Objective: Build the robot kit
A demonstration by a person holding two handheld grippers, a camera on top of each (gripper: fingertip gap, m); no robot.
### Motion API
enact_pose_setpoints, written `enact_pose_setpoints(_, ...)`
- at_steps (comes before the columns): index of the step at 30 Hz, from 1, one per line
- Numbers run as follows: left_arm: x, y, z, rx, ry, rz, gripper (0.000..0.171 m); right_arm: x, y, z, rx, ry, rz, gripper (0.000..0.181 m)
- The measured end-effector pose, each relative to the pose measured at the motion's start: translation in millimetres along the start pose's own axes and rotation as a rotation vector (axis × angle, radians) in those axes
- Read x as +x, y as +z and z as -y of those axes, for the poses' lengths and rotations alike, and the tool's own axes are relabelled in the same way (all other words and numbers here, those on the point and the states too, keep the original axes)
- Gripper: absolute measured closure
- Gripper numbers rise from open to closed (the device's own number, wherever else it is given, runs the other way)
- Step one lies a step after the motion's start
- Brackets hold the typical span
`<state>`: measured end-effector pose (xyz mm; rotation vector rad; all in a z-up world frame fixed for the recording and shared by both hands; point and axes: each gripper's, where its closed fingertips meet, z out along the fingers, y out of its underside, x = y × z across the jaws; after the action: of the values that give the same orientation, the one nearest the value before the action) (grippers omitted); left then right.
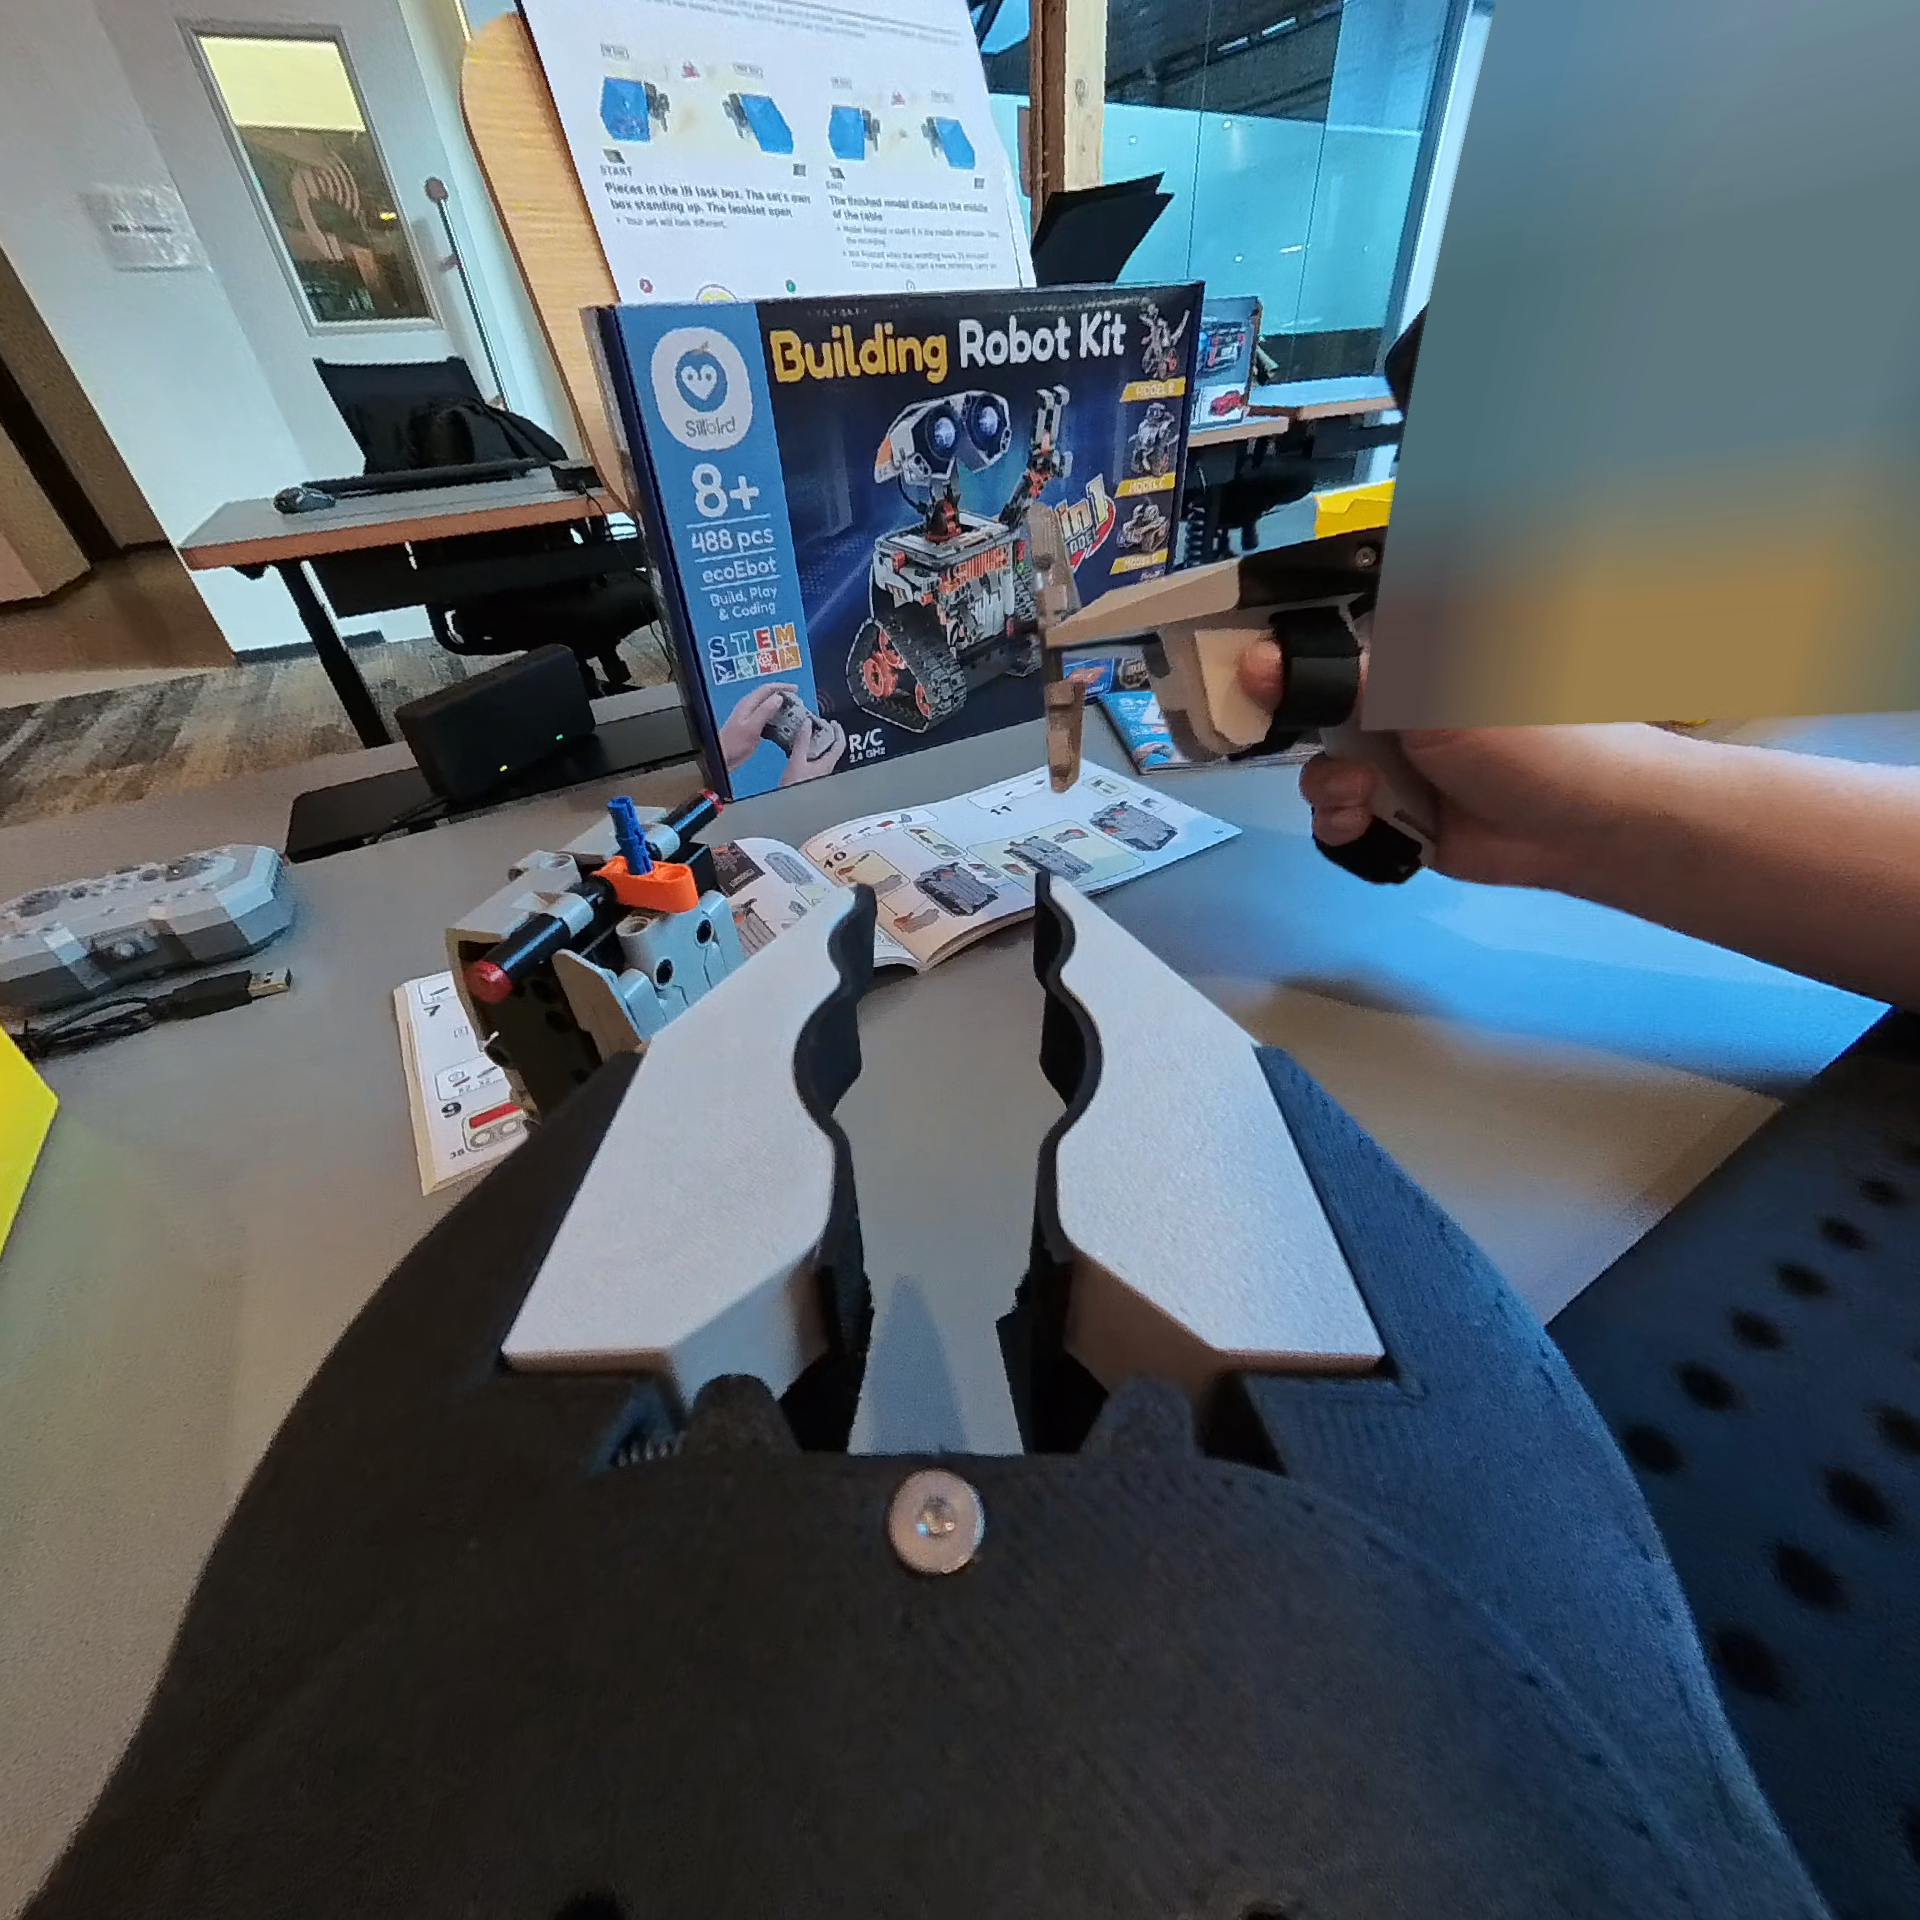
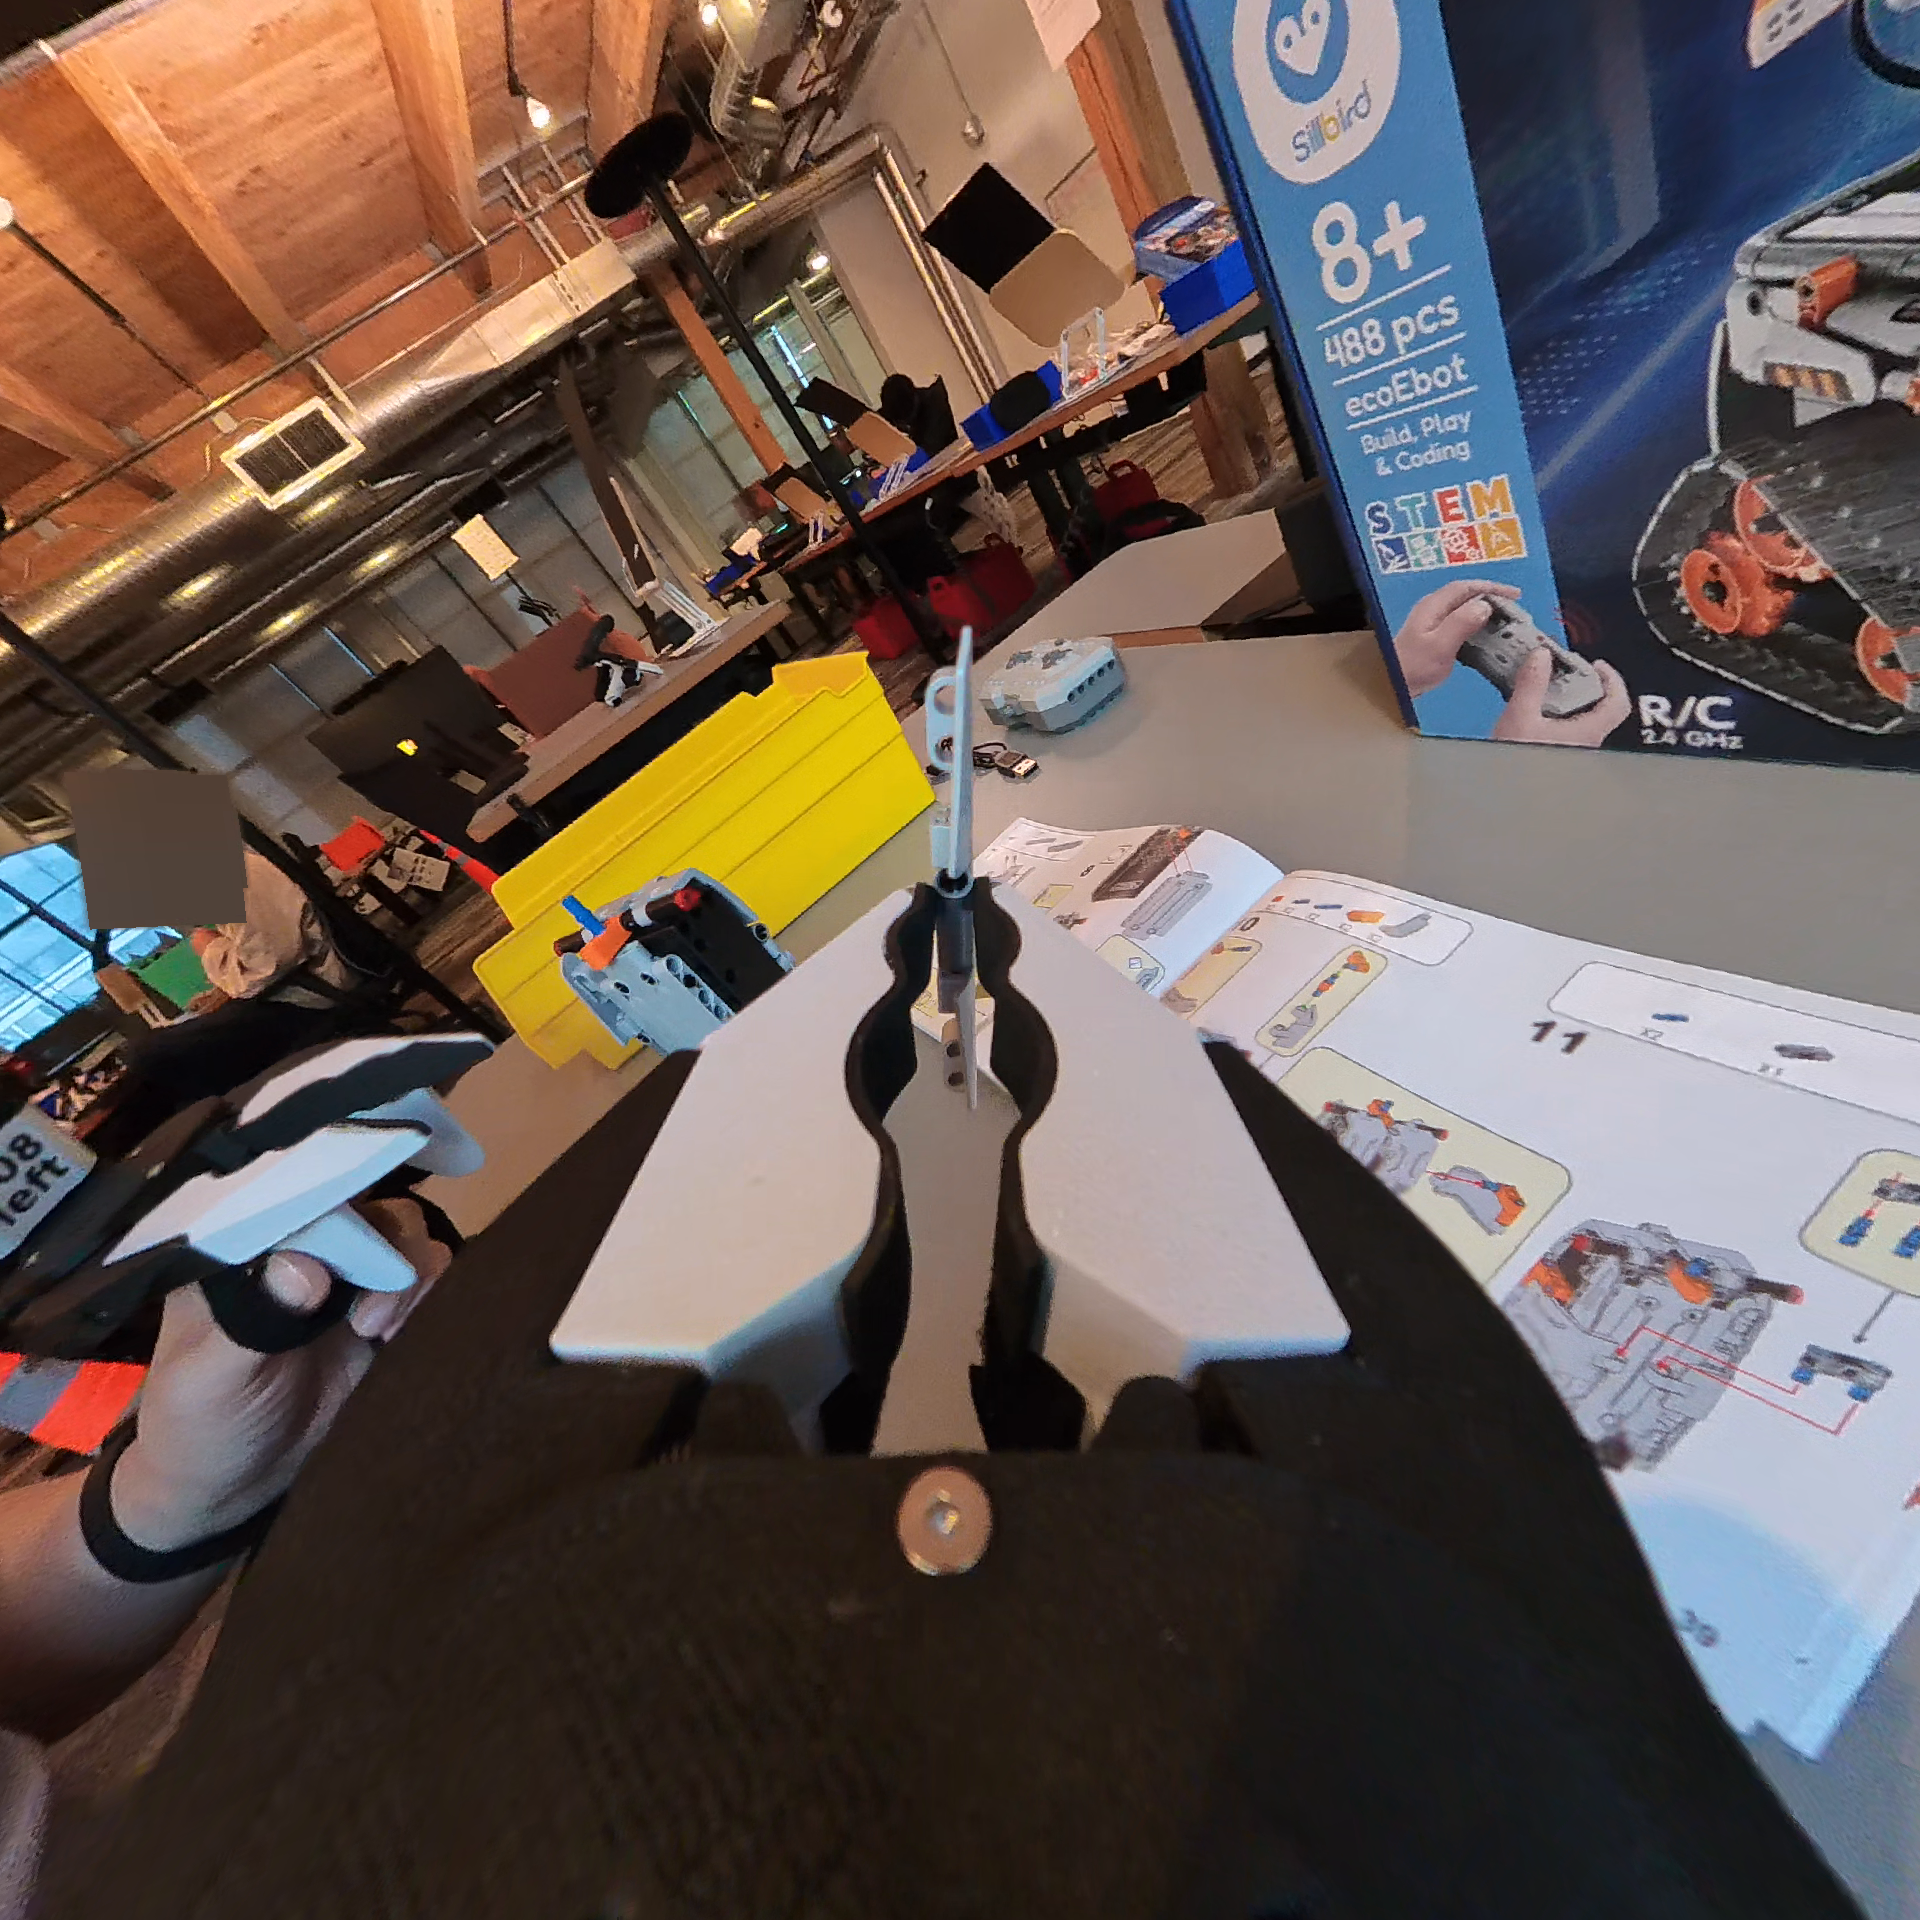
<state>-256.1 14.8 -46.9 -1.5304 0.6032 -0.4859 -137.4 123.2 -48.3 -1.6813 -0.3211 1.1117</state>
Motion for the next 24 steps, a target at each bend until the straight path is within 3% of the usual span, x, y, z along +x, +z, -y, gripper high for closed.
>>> enact_pose_setpoints(6,-0.5,2.9,-4.8,-0.028,-0.023,-0.012,0.143,22.4,-14.4,3.6,-0.125,-0.232,-0.071,0.176)
enact_pose_setpoints(24,2.7,4.9,-7.4,-0.047,-0.017,-0.029,0.144,24.3,-25.1,15.8,-0.066,-0.147,-0.045,0.176)
